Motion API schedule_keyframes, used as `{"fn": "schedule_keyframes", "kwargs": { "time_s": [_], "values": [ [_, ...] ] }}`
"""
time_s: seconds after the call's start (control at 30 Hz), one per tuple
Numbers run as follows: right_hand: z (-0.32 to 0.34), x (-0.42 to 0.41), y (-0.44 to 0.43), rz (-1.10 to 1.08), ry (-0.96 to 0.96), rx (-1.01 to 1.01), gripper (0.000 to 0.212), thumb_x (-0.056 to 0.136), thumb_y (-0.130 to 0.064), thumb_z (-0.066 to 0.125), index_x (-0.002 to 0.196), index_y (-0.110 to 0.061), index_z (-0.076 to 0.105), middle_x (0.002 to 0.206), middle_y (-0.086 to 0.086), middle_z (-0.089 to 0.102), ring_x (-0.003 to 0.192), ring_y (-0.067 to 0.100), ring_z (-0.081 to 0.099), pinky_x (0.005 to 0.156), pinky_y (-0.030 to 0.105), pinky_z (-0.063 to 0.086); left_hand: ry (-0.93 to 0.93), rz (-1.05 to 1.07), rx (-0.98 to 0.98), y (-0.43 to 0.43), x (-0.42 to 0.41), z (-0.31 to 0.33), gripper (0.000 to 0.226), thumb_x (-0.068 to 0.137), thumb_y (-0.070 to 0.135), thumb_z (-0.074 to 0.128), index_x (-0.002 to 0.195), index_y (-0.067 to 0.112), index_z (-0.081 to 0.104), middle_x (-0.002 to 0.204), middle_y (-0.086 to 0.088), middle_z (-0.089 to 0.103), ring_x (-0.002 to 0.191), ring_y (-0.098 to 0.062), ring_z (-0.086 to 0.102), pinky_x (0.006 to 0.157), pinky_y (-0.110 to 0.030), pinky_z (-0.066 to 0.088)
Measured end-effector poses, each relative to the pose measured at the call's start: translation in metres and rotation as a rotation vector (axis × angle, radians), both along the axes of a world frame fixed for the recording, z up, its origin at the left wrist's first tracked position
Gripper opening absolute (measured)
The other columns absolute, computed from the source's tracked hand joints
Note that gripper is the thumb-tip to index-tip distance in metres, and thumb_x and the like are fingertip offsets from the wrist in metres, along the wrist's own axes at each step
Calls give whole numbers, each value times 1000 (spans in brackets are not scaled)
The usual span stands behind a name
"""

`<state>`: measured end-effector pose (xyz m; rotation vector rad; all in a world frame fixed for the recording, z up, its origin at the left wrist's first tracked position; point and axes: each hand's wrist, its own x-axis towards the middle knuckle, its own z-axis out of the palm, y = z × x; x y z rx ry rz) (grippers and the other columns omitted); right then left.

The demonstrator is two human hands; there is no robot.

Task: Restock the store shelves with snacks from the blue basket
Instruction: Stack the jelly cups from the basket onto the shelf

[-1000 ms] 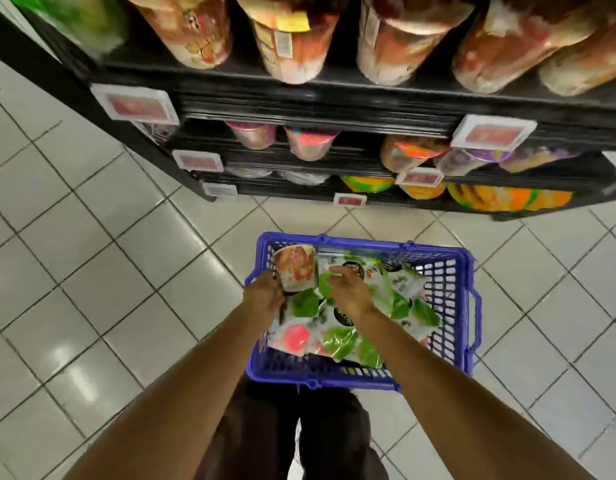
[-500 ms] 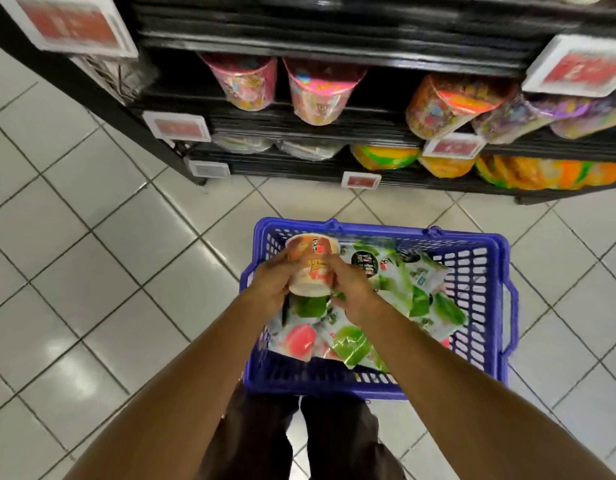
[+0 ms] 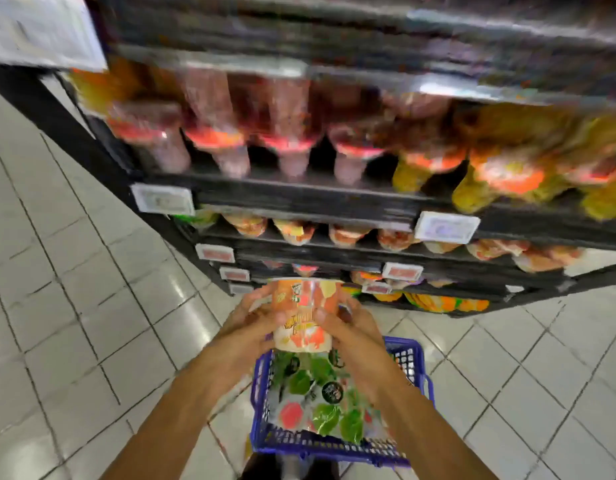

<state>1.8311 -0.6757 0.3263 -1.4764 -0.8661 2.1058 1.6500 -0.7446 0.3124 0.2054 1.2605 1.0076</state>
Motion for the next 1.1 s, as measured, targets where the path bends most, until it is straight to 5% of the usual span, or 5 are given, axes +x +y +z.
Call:
{"fn": "schedule_keyframes", "kwargs": {
  "time_s": [0.13, 0.2, 0.37, 0.6, 1.1],
  "values": [
    [151, -10, 35, 126, 79, 291, 97, 34, 12, 89, 124, -5, 58, 97, 3, 68, 80, 7, 64, 68, 16, 54, 157, 209, 211, 27, -9, 152, 22, 79, 0, 73, 96, 9, 64, 76, 1, 76, 65, 1, 71, 53, -13, 53],
    [239, -17, 53, 250, 138, 547, 83, 47, 12, 82, 125, 0, 55, 99, 4, 69, 77, 4, 63, 66, 15, 52, 327, 192, 412, 49, -12, 244, 38, 93, -21, 37, 75, 9, 52, 70, 3, 70, 45, 12, 59, 53, -5, 47],
    [450, -32, 68, 254, 256, 1054, 57, 58, -1, 87, 109, -9, 62, 104, -4, 75, 88, 7, 69, 68, 13, 52, 606, 321, 898, 52, -15, 458, 48, 73, -33, 49, 106, 2, 55, 105, -15, 72, 78, -14, 70, 58, -13, 53],
    [687, -37, 56, 160, 515, 1420, 86, 33, -44, 96, 110, -18, 69, 91, -1, 76, 77, 12, 72, 62, 21, 53, 846, 291, 1341, 31, -14, 693, 87, 38, 45, 91, 117, 27, 57, 100, 2, 76, 91, -13, 73, 69, -26, 56],
    [1040, -129, 79, -406, 146, 2036, 54, 83, -53, 72, 115, -10, 67, 107, 7, 72, 100, 25, 69, 87, 43, 58, 1240, 471, 1569, 85, -86, 1043, 48, 90, 44, 66, 124, 11, 63, 120, -4, 69, 108, -17, 66, 94, -34, 56]
  ]
}}
